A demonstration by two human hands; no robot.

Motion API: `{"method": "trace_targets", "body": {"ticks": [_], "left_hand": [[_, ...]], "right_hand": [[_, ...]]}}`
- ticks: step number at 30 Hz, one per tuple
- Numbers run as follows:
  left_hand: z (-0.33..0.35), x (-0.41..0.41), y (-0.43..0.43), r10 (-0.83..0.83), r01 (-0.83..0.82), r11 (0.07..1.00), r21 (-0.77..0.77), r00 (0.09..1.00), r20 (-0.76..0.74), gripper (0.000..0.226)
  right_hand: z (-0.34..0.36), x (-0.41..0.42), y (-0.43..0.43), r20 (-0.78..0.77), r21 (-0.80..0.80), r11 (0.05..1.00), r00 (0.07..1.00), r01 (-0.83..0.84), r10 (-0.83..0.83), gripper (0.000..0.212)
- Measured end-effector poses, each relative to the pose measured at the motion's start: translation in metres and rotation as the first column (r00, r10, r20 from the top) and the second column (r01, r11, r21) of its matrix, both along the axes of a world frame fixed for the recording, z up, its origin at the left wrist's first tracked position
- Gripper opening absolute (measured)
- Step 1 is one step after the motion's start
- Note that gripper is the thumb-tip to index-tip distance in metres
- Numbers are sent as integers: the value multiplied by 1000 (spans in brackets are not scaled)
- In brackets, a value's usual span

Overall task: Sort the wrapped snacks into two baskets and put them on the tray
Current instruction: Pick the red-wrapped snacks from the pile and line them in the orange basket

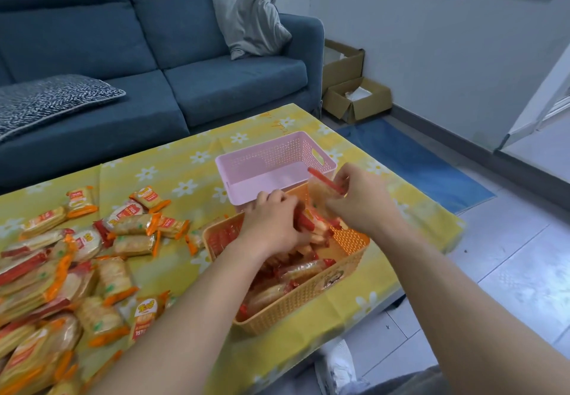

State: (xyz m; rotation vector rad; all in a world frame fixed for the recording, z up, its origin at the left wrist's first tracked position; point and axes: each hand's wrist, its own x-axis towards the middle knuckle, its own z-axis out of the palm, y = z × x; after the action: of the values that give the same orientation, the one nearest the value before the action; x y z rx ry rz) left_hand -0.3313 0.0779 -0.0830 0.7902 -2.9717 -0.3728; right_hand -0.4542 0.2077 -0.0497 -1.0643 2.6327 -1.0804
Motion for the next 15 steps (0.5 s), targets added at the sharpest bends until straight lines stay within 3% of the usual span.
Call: {"method": "trace_targets", "body": {"ticks": [2, 4, 5, 8, 12, 15], "left_hand": [[-8, -2, 6, 3, 12, 990, -140, 995, 102, 76], [-15, -3, 14, 0, 11, 969, -246, 999, 46, 71], [-18, -4, 16, -7, 8, 960, -279, 1000, 5, 66], [-21, -4, 15, -41, 13, 959, -285, 995, -91, 57], [-17, 1, 12, -106, 51, 973, -227, 965, -238, 56], [-17, 6, 14, -97, 34, 970, -239, 961, -258, 56]], "right_hand": [[-9, 6, -6, -163, 127, 991, 987, 31, -10, 21], [-13, 9, -10, -329, 268, 960, 944, 78, 16, 16], [-14, 9, -12, -343, 296, 952, 939, 73, 35, 14], [-17, 10, -13, -216, 257, 966, 975, -1, 58, 16], [-18, 8, -11, -163, 175, 984, 985, -26, 55, 16], [-22, 14, -11, -114, 209, 976, 990, -54, 79, 17]]}}
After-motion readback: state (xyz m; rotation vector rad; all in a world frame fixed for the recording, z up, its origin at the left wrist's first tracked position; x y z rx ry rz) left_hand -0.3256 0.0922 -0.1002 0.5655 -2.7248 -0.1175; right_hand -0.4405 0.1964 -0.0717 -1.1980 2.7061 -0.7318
